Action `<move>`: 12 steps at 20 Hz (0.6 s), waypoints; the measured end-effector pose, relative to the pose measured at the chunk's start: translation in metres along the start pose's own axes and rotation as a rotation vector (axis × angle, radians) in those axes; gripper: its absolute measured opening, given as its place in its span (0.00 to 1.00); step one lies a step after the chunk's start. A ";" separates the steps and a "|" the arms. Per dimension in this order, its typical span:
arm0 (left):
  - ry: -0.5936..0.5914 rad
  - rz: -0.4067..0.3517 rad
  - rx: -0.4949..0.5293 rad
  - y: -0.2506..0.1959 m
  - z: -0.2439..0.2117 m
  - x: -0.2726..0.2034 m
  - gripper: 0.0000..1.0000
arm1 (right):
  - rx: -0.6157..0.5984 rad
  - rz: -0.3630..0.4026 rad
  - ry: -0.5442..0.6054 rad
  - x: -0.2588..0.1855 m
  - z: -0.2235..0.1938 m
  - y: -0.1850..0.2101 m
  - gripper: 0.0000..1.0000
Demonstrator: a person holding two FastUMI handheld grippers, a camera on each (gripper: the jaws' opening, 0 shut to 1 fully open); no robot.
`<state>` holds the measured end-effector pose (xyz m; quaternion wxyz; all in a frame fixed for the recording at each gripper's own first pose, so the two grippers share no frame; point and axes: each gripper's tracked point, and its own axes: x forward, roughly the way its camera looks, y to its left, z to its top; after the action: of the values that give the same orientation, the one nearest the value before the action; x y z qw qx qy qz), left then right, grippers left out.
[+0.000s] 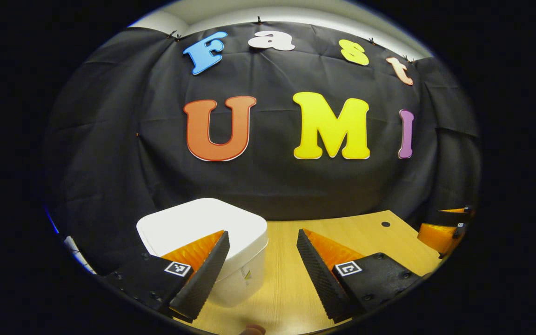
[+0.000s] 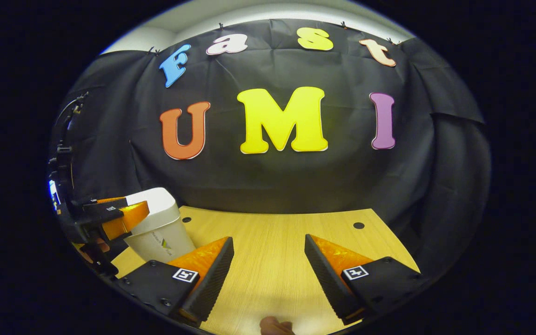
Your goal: Press the lid of the desktop garbage bin to open it, pick up the crumpled paper on the desktop and throw it into the bin, then pick up the pop can on the desktop and drop it into the bin, and finally close the garbage bin lid.
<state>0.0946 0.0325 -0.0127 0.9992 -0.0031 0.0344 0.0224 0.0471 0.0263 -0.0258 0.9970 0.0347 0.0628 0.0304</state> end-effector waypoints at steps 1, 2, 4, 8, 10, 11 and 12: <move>-0.006 -0.008 0.017 -0.003 -0.001 -0.002 0.96 | 0.002 -0.034 -0.010 -0.005 0.003 -0.003 0.96; -0.003 -0.019 0.030 -0.008 -0.003 -0.002 0.96 | 0.022 -0.055 -0.016 -0.008 0.004 -0.004 0.96; -0.005 -0.056 0.031 -0.019 -0.006 -0.004 0.96 | 0.040 -0.069 -0.022 -0.010 0.005 -0.003 0.96; 0.005 -0.087 0.035 -0.026 -0.012 -0.013 0.96 | 0.067 -0.138 -0.063 -0.024 0.019 -0.017 0.96; 0.010 -0.092 0.029 -0.029 -0.015 -0.020 0.96 | 0.061 -0.130 -0.065 -0.028 0.021 -0.013 0.96; 0.008 -0.098 0.031 -0.032 -0.014 -0.022 0.96 | 0.052 -0.132 -0.061 -0.028 0.019 -0.012 0.96; 0.003 -0.109 0.040 -0.037 -0.012 -0.023 0.96 | 0.052 -0.132 -0.054 -0.029 0.015 -0.011 0.93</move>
<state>0.0723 -0.0052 -0.0231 0.9987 0.0147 0.0359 -0.0326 0.0209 0.0120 -0.0080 0.9969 0.0574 0.0388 -0.0380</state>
